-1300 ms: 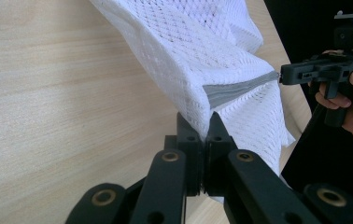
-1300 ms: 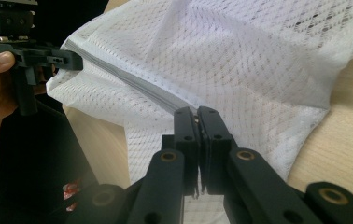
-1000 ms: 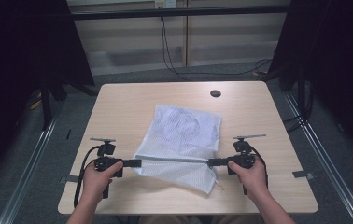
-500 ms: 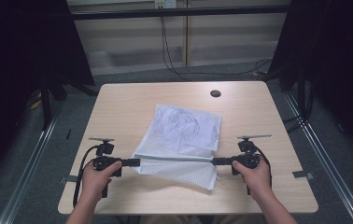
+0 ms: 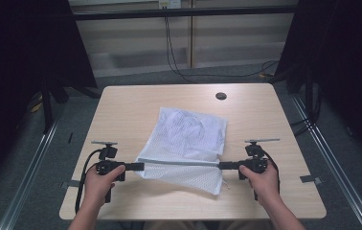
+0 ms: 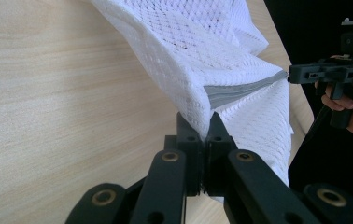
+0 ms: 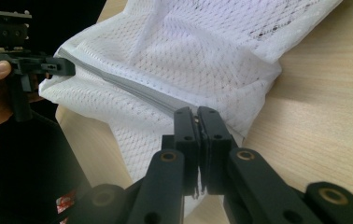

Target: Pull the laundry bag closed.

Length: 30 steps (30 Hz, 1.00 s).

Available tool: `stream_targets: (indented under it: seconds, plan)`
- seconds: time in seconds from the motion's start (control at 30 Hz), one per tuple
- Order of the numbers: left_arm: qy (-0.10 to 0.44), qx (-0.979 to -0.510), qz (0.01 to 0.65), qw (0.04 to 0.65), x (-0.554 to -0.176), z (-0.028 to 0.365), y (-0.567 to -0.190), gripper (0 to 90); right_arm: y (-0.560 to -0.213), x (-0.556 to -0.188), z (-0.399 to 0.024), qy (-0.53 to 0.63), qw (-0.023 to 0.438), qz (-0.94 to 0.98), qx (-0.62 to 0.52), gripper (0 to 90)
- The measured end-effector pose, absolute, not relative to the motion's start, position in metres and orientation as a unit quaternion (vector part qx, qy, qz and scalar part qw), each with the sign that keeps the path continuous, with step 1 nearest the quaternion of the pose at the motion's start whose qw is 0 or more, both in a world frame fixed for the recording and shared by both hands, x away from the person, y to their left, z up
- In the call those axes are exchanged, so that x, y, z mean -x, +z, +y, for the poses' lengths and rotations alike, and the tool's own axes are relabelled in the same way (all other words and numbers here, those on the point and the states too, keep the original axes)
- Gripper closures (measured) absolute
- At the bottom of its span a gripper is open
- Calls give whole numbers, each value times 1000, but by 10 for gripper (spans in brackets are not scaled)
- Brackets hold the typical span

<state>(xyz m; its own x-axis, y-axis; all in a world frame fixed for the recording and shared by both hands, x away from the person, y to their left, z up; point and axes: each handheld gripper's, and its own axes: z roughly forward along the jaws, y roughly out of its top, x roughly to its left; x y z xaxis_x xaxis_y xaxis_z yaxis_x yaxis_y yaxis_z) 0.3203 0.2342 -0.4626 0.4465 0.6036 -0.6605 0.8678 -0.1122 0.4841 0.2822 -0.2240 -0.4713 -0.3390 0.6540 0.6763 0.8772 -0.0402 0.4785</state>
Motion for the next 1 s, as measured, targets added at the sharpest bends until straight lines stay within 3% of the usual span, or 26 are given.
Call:
stream_targets:
  seconds: [0.73,0.93,1.0]
  plan:
    - [-156,-736,492,438,-318,232,-463,871,-469,-280,-228,-448,104,-684,566,870]
    - [-133,-749,482,435,-318,228,-461,659,-468,-279,-227,-450,86,-690,560,852]
    - [-123,-753,482,431,-318,226,-460,553,-468,-280,-227,-450,75,-689,564,785]
